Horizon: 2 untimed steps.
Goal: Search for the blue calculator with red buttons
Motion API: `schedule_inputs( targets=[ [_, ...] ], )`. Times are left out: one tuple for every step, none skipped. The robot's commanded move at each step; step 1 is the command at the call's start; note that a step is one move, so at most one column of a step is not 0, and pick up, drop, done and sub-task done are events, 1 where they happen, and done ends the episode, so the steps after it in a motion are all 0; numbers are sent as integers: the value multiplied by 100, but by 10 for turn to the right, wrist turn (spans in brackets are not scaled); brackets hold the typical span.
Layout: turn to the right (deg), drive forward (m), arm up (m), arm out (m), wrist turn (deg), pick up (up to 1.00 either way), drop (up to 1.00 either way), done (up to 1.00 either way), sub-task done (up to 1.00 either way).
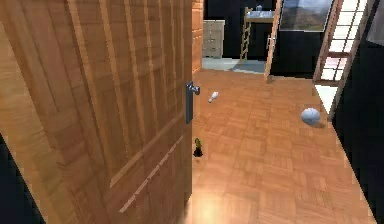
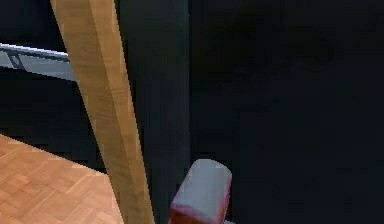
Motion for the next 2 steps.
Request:
schedule_inputs(
  targets=[
    [180,0,0,0,0,0,0,0,0],
    [0,100,0,0,0,0,0,0,0]
  ],
)
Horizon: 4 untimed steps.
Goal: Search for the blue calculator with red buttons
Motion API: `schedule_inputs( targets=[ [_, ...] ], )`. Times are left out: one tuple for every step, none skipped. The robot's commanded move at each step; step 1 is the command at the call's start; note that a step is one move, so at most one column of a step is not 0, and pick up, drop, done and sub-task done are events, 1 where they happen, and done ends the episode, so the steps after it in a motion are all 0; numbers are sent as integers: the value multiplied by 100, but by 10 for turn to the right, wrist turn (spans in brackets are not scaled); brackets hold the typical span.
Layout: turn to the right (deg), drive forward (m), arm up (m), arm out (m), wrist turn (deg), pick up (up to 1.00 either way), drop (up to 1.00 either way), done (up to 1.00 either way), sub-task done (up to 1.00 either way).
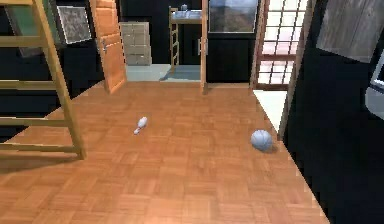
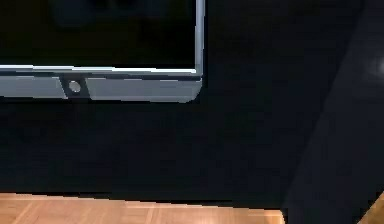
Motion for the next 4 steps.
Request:
schedule_inputs(
  targets=[
    [0,100,0,0,0,0,0,0,0],
    [30,0,0,0,0,0,0,0,0],
    [0,100,0,0,0,0,0,0,0],
    [60,0,0,0,0,0,0,0,0]
  ],
)
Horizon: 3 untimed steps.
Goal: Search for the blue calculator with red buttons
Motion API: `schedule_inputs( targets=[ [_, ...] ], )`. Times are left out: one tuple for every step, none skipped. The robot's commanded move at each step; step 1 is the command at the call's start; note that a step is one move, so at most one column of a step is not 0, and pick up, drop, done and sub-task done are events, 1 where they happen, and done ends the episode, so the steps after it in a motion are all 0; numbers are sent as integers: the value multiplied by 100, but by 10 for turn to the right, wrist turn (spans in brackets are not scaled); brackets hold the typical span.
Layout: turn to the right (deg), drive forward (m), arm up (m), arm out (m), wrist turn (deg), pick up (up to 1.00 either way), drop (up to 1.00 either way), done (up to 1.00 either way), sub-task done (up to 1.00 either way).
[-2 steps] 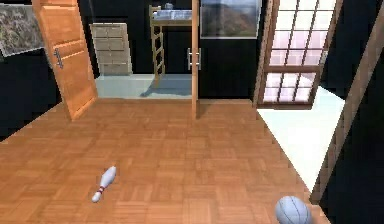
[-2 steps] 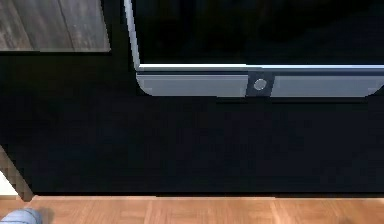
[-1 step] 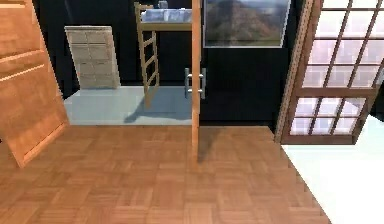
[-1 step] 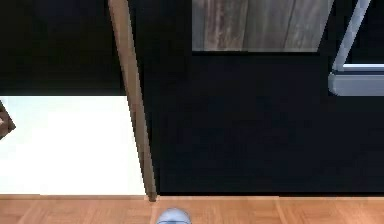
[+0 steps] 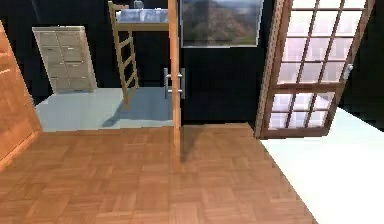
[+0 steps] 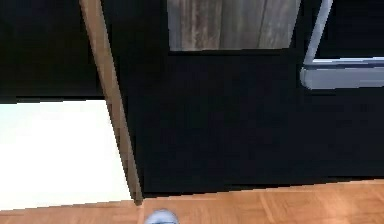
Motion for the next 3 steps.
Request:
schedule_inputs(
  targets=[
    [0,30,0,0,0,0,0,0,0],
    [300,0,0,0,0,0,0,0,0],
    [0,95,0,0,0,0,0,0,0]
  ],
)
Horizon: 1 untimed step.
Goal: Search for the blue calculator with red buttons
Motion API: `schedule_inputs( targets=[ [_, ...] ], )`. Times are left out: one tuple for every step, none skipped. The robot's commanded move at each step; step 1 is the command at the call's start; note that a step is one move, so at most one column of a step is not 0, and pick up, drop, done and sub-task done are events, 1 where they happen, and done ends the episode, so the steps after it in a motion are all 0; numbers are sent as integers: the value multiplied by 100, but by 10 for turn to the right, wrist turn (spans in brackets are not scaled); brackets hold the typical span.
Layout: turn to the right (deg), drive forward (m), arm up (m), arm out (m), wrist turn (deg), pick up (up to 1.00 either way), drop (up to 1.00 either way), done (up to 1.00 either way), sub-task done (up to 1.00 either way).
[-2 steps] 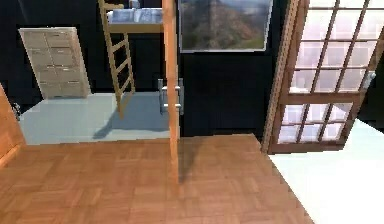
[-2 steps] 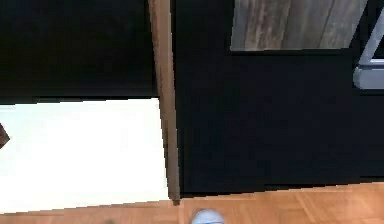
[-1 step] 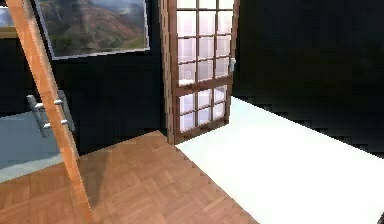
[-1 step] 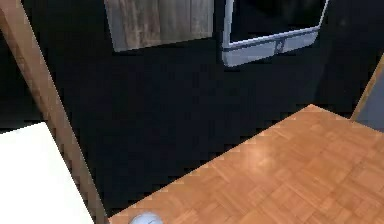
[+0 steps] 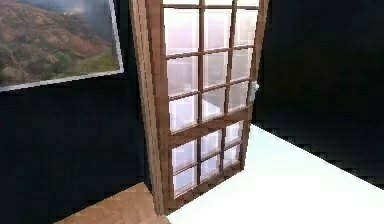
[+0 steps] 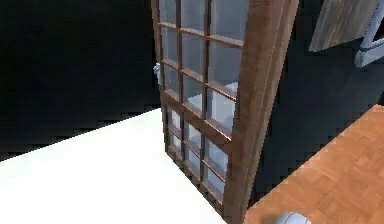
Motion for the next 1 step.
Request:
schedule_inputs(
  targets=[
    [450,0,0,0,0,0,0,0,0]
  ],
)
